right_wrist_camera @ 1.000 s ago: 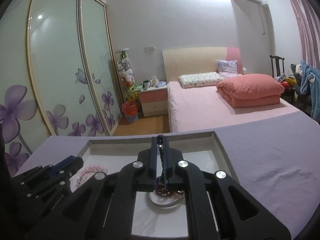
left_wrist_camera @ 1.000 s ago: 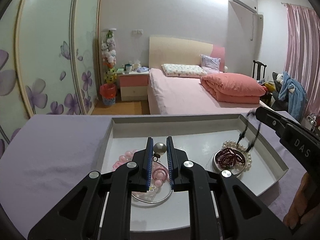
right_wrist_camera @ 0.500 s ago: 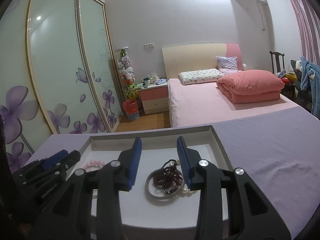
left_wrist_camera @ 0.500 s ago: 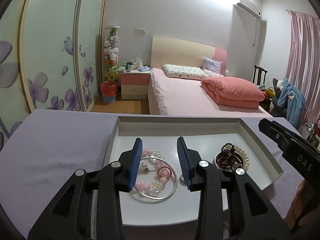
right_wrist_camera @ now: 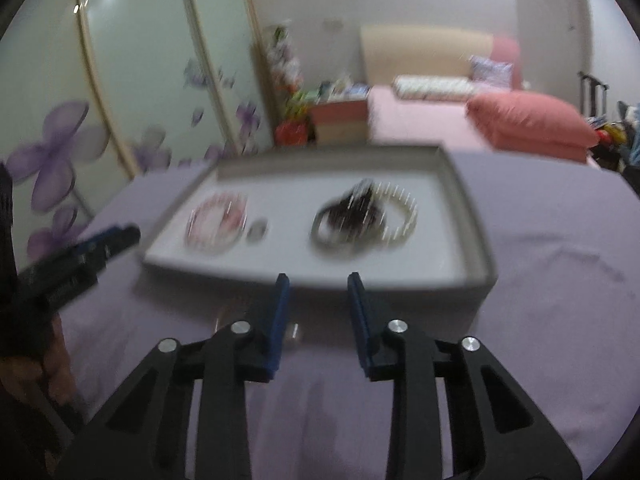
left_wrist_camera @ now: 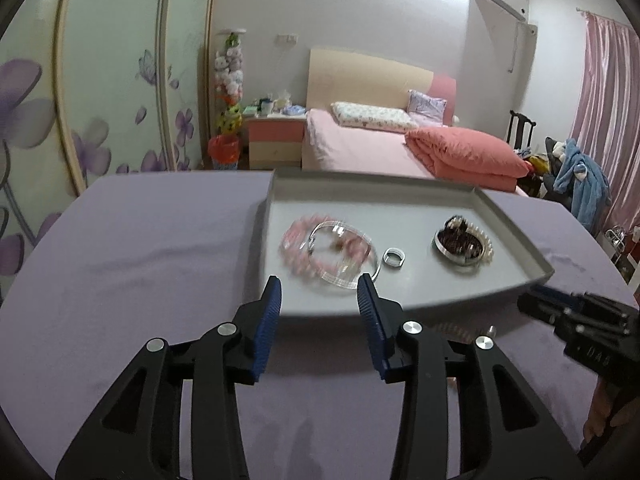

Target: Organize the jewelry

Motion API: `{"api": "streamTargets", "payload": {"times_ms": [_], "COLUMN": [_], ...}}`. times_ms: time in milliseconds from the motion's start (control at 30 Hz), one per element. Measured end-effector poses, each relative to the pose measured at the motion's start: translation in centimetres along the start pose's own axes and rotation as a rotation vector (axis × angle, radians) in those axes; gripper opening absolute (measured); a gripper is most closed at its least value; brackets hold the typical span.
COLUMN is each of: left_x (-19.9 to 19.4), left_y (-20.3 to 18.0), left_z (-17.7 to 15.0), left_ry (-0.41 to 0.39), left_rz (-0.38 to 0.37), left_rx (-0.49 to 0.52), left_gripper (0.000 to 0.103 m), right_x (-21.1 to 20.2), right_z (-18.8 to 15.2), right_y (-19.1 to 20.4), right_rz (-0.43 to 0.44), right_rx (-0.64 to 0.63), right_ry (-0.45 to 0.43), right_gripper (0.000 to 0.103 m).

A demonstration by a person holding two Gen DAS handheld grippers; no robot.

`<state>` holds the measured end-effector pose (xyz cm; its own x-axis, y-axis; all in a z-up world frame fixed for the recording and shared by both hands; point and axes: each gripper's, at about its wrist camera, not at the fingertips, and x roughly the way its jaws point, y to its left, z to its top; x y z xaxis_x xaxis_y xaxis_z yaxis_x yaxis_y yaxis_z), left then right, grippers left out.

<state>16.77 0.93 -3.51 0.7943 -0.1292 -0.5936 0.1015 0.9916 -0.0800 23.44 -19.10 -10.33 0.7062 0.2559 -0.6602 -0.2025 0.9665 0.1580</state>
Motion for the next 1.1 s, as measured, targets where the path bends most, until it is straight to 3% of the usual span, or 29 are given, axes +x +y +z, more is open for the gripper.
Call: {"api": "streamTargets", "payload": {"times_ms": [167, 633, 900, 1100], "left_x": [-0.7, -0.9, 0.9, 3.4], "left_y": [0.8, -0.2, -5.2, -8.9], "left_z": [-0.9, -1.8, -2.0, -2.8], "left_ry": [0.017, 0.056, 0.144, 0.229], "left_rz": [0.009, -0.029, -0.107, -0.063], "left_rx": [-0.016, -0.015, 0.043, 0.117], "left_gripper": [0.044, 0.044, 0.046, 0.046], "right_x": [1.1, 3.0, 2.0, 1.1], "right_z": [-1.1, -0.5, -0.9, -1.4], "right_y": [1.2, 1.8, -1.1, -2.4], "right_rz": [-0.004, -0.039, -0.104, -0.112], "right_rx": [-0.041, -0.079, 0.009, 0.042], "right_ry": [0.077, 0.142, 0.138, 0.133], "right_gripper": [0.025, 0.014, 0.014, 0.014]}}
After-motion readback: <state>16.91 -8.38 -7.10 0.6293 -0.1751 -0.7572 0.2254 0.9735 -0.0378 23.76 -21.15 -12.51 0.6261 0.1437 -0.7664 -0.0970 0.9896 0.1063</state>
